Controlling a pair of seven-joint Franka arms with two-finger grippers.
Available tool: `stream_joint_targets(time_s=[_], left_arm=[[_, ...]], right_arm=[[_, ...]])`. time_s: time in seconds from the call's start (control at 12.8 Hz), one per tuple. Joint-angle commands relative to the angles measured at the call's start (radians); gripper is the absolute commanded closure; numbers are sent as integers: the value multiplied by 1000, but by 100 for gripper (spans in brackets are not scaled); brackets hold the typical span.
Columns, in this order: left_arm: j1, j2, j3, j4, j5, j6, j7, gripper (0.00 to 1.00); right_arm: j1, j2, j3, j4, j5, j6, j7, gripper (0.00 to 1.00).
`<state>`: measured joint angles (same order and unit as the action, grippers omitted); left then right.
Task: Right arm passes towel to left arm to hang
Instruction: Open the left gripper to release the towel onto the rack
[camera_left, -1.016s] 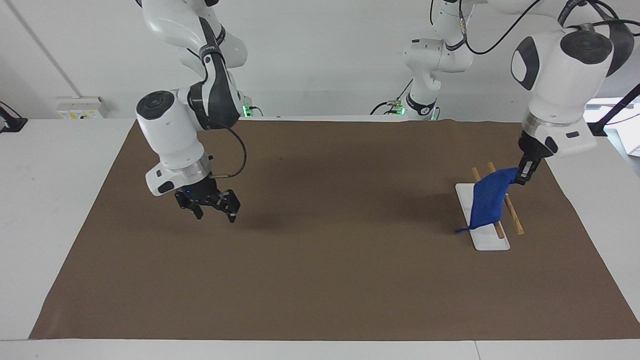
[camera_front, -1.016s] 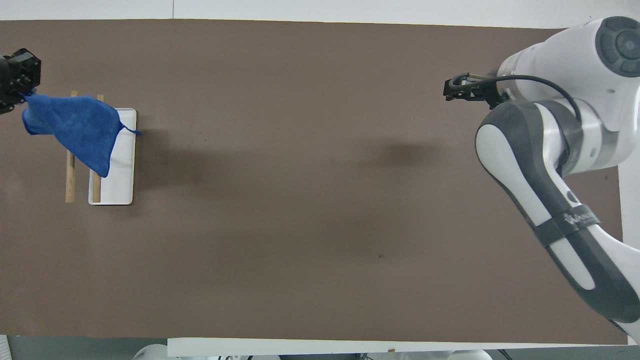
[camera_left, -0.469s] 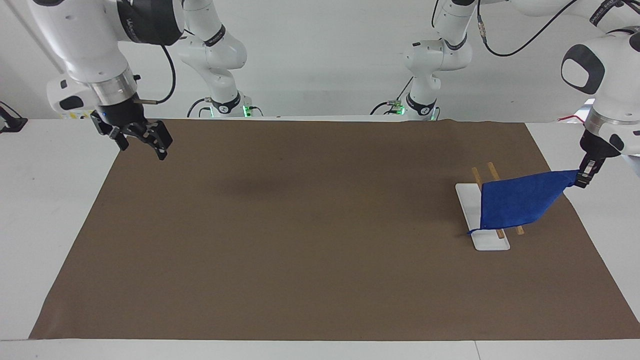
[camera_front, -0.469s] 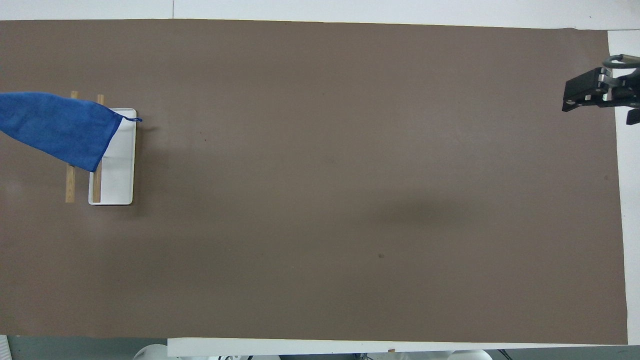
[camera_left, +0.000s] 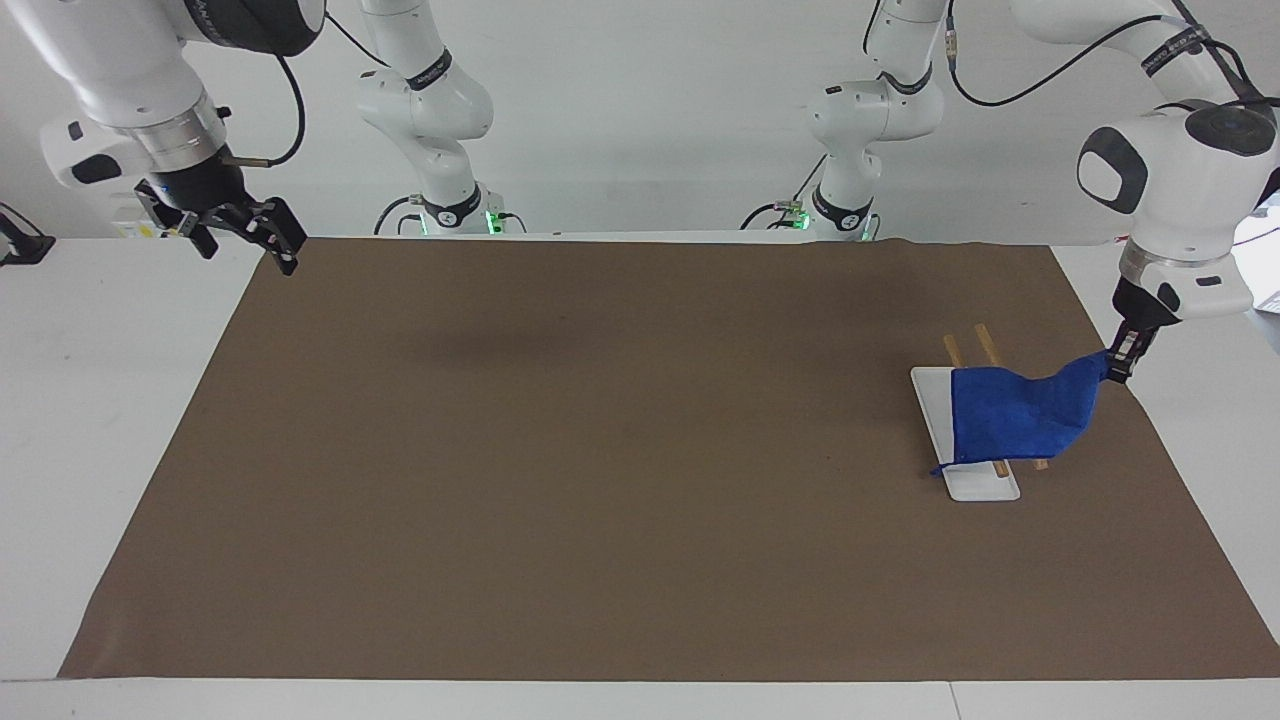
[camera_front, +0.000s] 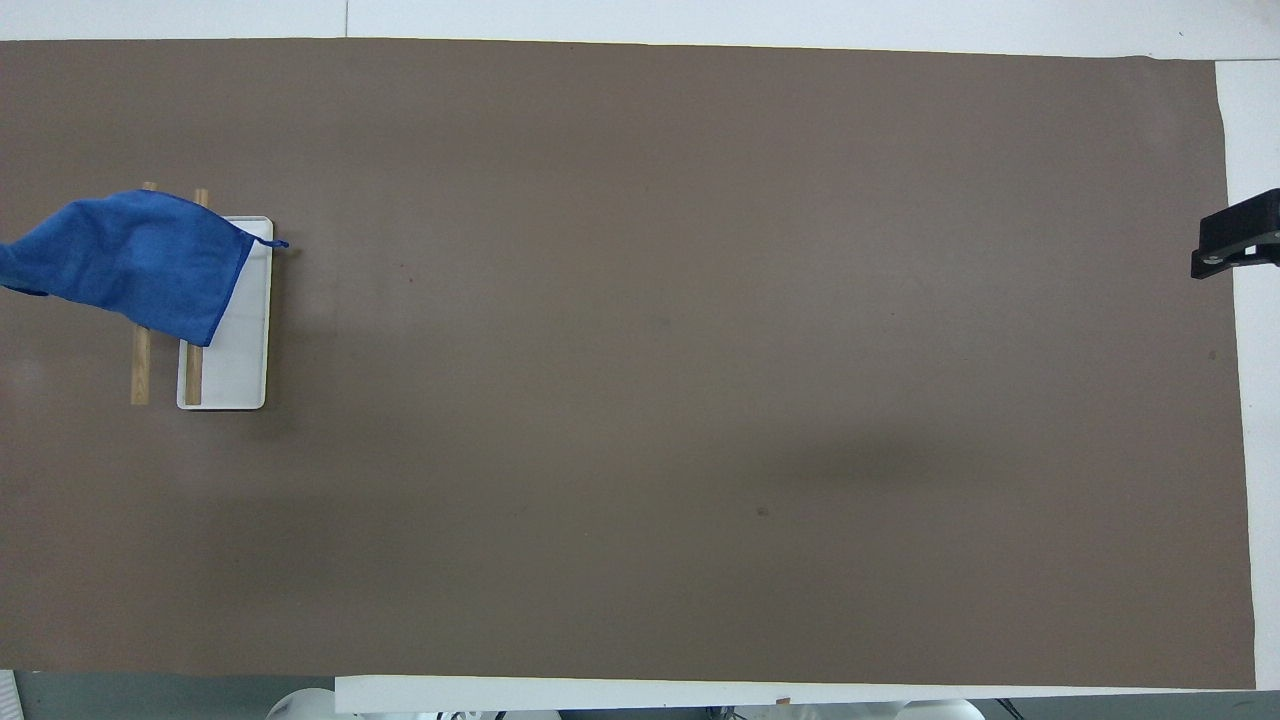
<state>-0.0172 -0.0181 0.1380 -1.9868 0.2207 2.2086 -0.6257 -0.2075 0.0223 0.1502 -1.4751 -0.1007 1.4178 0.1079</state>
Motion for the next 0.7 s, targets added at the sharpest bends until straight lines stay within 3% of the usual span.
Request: stream_joint_targets(time_s=[0.0,0.16,0.23,0.31,0.39,0.47,0.55,0.62], left_arm=[[-3,-65,-3,-101,17,17,7,100],[-1,-112,-2,-190,17,28,6,100],[8,-121,-3,-205,17,31,12,94],[9,-121,-3,-205,17,31,23,76],[10,-117,-3,-201,17,33,26,38],[2,-114,-3,-195,17,31,23,10],[-6,-108,-9,-175,17,22,11,0],[-21,-106,-14,-141,16,7,8,0]], right_arm=[[5,-60,6,-63,12,-28,-51,0],[74,-76,-41,-80,12,-31,-48,0],[126,-78,-98,-80,12,-27,-54,0],[132,-68,-118,-67,12,-17,-66,0],[125,-65,-120,-57,12,-19,-82,0],[120,-64,-118,-56,13,-14,-85,0],[120,-62,-120,-56,18,-11,-85,0],[112,-61,-120,-56,32,-11,-85,0]])
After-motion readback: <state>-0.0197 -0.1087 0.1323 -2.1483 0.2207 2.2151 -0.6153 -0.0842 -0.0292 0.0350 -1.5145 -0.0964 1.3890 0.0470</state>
